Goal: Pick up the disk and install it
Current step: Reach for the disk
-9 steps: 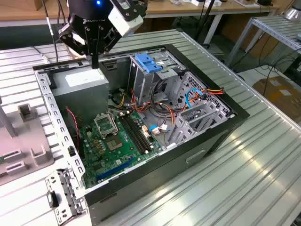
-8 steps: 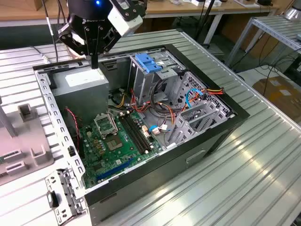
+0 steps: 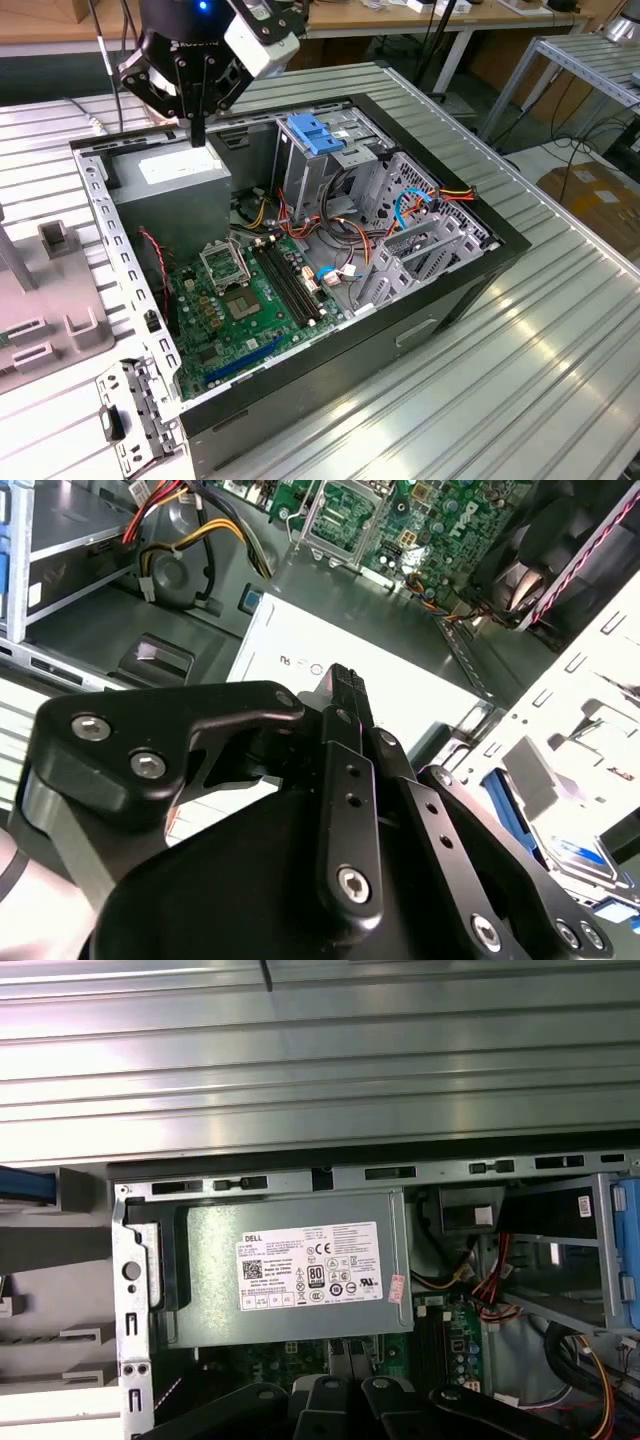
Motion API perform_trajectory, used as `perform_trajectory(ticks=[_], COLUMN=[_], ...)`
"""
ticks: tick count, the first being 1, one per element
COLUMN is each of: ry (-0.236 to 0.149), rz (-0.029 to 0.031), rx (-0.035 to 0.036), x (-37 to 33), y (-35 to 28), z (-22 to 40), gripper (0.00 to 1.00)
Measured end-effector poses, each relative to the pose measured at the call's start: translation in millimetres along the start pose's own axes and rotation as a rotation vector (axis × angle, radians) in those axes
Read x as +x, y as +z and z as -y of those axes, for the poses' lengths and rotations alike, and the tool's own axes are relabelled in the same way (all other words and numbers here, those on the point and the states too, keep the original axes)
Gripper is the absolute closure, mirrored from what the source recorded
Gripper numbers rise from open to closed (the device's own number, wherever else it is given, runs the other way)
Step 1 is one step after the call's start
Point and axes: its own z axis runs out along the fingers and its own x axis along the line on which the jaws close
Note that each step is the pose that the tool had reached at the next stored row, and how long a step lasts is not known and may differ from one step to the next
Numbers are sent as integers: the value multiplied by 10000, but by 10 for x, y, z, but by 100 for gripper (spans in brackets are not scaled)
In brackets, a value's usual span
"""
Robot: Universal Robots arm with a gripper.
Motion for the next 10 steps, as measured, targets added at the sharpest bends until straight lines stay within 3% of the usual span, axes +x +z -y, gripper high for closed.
perform_trajectory(ticks=[10], ry=[1], rz=[0], rx=[0], x=[29], y=[-1], z=[2], gripper=[89])
